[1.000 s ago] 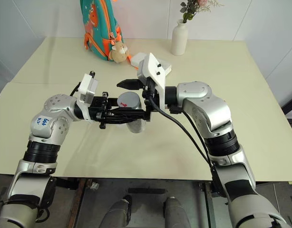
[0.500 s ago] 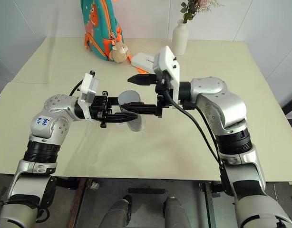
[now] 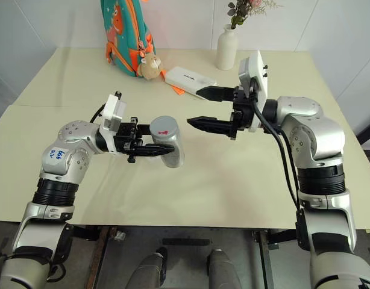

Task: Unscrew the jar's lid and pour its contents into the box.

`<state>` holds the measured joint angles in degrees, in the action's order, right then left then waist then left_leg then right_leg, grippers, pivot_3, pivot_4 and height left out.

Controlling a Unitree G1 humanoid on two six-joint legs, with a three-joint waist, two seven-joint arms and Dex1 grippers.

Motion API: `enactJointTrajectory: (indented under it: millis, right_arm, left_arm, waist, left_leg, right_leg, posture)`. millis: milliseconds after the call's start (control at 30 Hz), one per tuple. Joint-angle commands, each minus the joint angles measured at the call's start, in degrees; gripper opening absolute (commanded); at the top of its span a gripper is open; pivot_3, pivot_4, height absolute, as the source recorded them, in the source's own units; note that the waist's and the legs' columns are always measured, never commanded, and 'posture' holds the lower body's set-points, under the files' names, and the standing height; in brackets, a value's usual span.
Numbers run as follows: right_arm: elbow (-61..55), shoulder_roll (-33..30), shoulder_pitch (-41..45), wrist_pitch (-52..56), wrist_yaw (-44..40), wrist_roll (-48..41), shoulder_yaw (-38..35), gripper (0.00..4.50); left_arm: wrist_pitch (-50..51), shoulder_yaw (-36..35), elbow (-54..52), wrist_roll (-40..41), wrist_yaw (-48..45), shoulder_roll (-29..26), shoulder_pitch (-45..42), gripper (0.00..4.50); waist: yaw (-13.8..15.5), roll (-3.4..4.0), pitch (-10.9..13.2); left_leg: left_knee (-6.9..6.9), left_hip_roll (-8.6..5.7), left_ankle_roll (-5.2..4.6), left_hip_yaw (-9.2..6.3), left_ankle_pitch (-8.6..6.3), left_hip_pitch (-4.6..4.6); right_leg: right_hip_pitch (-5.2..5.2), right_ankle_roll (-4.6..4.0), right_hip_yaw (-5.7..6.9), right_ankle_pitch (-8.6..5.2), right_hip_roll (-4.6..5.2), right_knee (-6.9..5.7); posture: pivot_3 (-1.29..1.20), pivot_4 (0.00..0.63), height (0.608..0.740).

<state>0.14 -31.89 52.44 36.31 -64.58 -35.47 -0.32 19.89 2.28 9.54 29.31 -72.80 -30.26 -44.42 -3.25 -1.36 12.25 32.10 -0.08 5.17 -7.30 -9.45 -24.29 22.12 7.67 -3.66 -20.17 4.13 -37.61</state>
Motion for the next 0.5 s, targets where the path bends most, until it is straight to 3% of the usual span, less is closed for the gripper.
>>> enactJointTrajectory:
  millis: [33,500]
  right_arm:
    - [-5.79,3.14,0.73,1.96,2.44,-2.66,0.88,4.48]
    - [-3.34,11.13,3.01,-2.18,7.72,4.67,7.58,4.48]
  left_arm:
    - [-0.76,-1.10,-1.03,0.33,-0.33,-0.05,-1.21,2.00]
    - [-0.38,-0.88,-1.29,0.20,-0.43,0.48,-1.50,2.00]
  waist:
    - [0.06,0.00,0.00]
    - [0.11,0.00,0.00]
  left_leg:
    - [0.00,0.00,0.00,-0.01,0.00,0.00]
    - [0.02,-0.01,0.02,-0.02,0.01,0.00]
  right_leg:
    - [0.01,0.00,0.00,0.00,0.00,-0.03]
    - [0.03,0.00,0.00,0.00,0.00,-0.10]
  posture:
    - [0.00,0.150,0.740]
    - [0.00,0.150,0.740]
